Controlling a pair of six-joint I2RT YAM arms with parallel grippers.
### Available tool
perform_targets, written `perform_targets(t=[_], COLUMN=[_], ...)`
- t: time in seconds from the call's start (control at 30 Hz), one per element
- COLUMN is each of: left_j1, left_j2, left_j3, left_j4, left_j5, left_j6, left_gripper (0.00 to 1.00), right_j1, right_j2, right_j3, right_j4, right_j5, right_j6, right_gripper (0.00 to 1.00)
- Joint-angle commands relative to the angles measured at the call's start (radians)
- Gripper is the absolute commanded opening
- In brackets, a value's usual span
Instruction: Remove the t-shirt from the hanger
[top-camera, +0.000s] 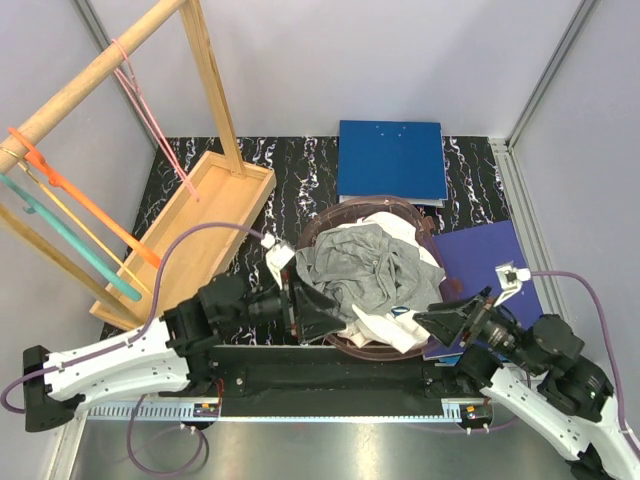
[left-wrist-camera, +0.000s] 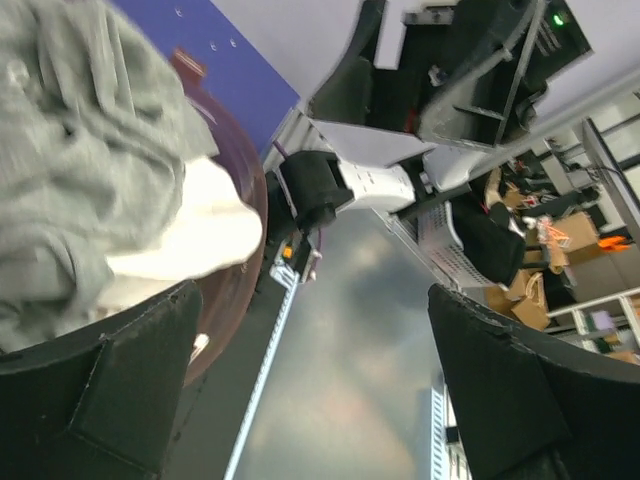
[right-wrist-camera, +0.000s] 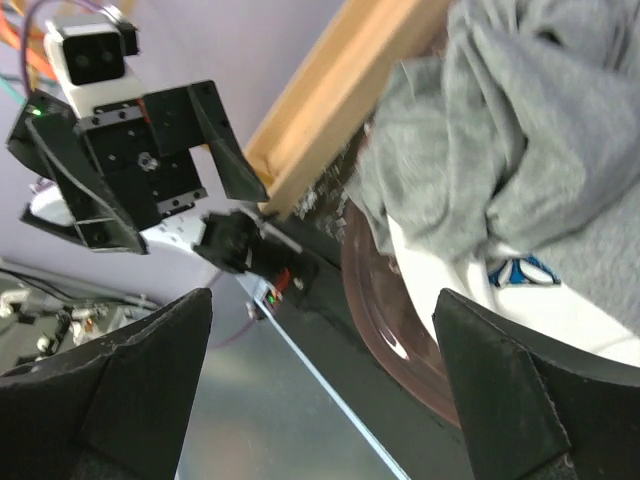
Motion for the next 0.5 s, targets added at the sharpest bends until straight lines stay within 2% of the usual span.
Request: perform_targets(t=[0.0, 0.07, 0.13, 0.17, 0.27, 0.33, 0.43, 0.47], left_j1=[-0.030, -0.039, -0.045, -0.045, -0.044, -0.045, -0.045, -0.047], left_j2=[-0.162, -0.222, -0.314, -0.340, -0.449, -0.521, -0.589, -0.632], left_j3=[-0.222, -0.296, -0.416, -0.485, -0.577, -0.616, -0.705, -0.747], left_j4=[0.296, 0.357, 0.455, 0.484, 0.540, 0.563, 0.581, 0.583], left_j5=[-0.015, -0.012, 0.005, 0.014, 0.049, 0.077, 0.074, 0.062], left_j6=[-0.082, -0.096, -0.127, -0.136, -0.164, -0.179, -0.208, -0.224], left_gripper=[0.99, 0.99, 0.99, 0.99, 0.99, 0.99, 0.99, 0.99], right_j1=[-0.002, -0.002, -0.002, -0.002, -0.002, -0.001, -0.002, -0.002], right_j2=[-0.003, -0.012, -0.012, -0.013, -0.012, -0.013, -0.013, -0.012], right_j3=[-0.073, -0.137, -0.234, -0.269, -0.423, -0.501, -0.562, -0.579], right_j4=[0.017, 0.071, 0.222, 0.288, 0.650, 0.720, 0.728, 0.787], right_j5=[-0.135, -0.256, -0.390, -0.504, -0.650, -0.654, -0.571, -0.539], right_j6=[0.004, -0.016, -0.039, -0.004, 0.112, 0.138, 0.143, 0.145], right_gripper=[1.00, 1.00, 1.00, 1.00, 1.00, 1.00, 1.00, 1.00])
